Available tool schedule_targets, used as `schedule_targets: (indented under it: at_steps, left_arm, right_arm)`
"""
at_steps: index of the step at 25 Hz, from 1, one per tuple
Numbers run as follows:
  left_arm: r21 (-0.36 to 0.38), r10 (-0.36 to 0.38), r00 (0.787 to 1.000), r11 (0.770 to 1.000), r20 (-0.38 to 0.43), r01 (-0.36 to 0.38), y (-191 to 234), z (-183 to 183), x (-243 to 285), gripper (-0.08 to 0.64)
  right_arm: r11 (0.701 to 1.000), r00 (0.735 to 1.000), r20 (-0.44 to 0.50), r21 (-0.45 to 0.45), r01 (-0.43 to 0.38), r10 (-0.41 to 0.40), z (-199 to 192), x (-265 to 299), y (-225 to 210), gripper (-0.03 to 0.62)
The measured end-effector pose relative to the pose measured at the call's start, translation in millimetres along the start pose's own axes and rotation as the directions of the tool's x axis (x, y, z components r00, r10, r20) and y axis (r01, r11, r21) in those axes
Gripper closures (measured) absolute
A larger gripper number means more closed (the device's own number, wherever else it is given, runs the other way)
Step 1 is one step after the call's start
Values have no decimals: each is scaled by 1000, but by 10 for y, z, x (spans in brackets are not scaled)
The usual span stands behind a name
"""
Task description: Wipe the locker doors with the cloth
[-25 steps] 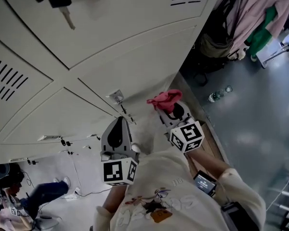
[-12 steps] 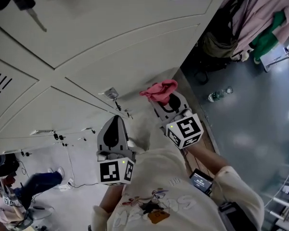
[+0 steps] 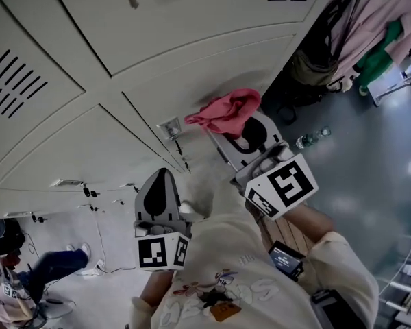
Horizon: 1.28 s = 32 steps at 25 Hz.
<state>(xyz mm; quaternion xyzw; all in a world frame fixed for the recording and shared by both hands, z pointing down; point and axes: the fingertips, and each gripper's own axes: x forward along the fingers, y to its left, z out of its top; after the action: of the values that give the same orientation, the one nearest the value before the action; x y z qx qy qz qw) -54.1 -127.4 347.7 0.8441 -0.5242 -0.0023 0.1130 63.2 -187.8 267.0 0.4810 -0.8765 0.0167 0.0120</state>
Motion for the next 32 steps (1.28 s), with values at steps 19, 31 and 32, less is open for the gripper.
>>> schedule_targets:
  at_steps: [19,31,32]
  left_arm:
    - [22,-53,999,998,1,53,27,261,33,554]
    - [115,-109,994,987,-14,110,-247,661,234,554]
    - [120,-114,993,986,-7,114,-265,697,247,554]
  right_arm:
    - [982,988,-11,109,153,-153,589,-168,-986,430]
    - [975,977,-17,68,213,-213,585,-151,-980,428]
    - [974,977,-15,68,215,-215,582,-154,-982,428]
